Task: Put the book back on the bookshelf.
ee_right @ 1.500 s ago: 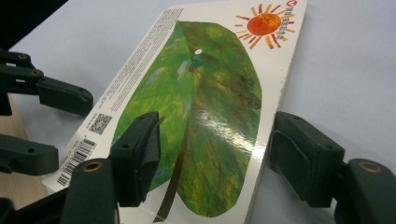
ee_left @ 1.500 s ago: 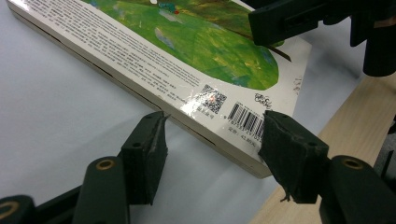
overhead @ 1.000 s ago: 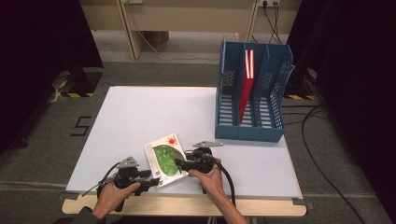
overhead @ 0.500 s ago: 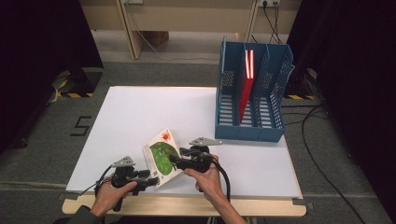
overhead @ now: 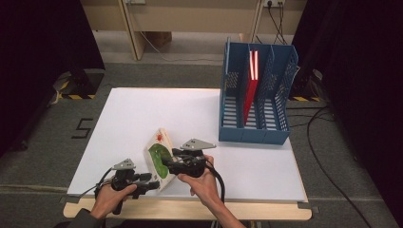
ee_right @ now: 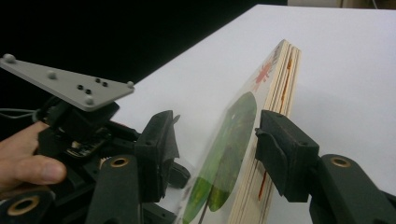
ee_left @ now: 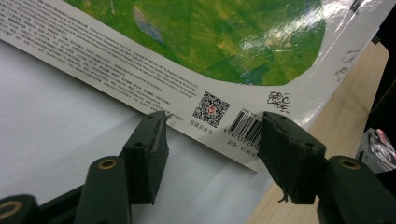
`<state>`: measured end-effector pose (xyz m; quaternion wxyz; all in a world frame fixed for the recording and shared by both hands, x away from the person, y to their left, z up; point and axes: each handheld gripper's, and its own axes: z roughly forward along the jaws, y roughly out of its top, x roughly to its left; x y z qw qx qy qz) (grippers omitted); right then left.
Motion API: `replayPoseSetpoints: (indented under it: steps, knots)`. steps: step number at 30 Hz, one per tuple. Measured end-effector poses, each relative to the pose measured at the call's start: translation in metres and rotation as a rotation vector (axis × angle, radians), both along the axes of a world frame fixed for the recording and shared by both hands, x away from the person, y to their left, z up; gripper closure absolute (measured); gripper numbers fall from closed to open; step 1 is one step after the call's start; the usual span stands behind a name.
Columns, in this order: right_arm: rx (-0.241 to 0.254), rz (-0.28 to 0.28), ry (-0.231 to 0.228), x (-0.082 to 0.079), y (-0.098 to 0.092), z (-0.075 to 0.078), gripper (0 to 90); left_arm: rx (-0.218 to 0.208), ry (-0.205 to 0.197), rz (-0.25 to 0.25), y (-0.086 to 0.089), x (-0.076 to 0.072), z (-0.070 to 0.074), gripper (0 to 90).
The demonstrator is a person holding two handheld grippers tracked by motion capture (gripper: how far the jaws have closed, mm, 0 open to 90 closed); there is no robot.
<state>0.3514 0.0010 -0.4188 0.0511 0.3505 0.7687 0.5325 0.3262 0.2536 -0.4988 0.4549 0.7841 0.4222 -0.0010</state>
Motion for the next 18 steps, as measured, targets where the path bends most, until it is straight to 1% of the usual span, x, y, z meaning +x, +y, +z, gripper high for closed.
replayPoseSetpoints:
  steps: [1, 3, 4, 5, 6, 8, 10, 11, 13, 15, 16, 18]
  knots:
    - [0.003, 0.005, -0.006, -0.001, 0.002, 0.001, 47.2, 0.005, -0.004, 0.000, 0.001, 0.001, 0.000, 40.3]
    - [-0.015, 0.011, -0.021, -0.003, 0.007, 0.004, 47.2, 0.021, -0.015, 0.017, 0.004, 0.003, 0.001, 40.1]
    - [-0.020, 0.016, -0.028, -0.004, 0.008, 0.005, 47.3, 0.022, -0.017, 0.025, 0.005, 0.004, 0.000, 40.6]
    - [-0.013, 0.018, -0.027, -0.005, 0.010, 0.005, 48.0, 0.026, -0.020, 0.031, 0.006, 0.004, 0.000, 41.4]
    - [-0.014, 0.026, -0.036, -0.005, 0.011, 0.006, 48.0, 0.026, -0.020, 0.032, 0.006, 0.004, 0.000, 41.6]
    - [-0.012, 0.027, -0.034, -0.006, 0.014, 0.006, 47.9, 0.023, -0.022, 0.034, 0.007, 0.004, 0.000, 41.4]
    - [-0.014, 0.034, -0.044, -0.007, 0.016, 0.007, 47.9, 0.040, -0.025, 0.038, 0.008, 0.005, 0.001, 39.7]
    - [-0.009, 0.037, -0.040, -0.008, 0.017, 0.007, 48.0, 0.055, -0.033, 0.049, 0.009, 0.005, 0.001, 39.5]
    - [-0.003, 0.052, -0.049, -0.009, 0.020, 0.008, 48.1, 0.062, -0.037, 0.062, 0.012, 0.007, 0.001, 41.7]
    - [0.001, 0.065, -0.054, -0.011, 0.025, 0.010, 48.7, 0.080, -0.051, 0.074, 0.014, 0.006, 0.001, 43.1]
    - [-0.002, 0.074, -0.062, -0.012, 0.027, 0.010, 48.7, 0.074, -0.049, 0.083, 0.014, 0.006, 0.001, 43.7]
    - [0.002, 0.084, -0.063, -0.013, 0.031, 0.012, 48.7, 0.075, -0.054, 0.091, 0.013, 0.005, 0.001, 43.8]
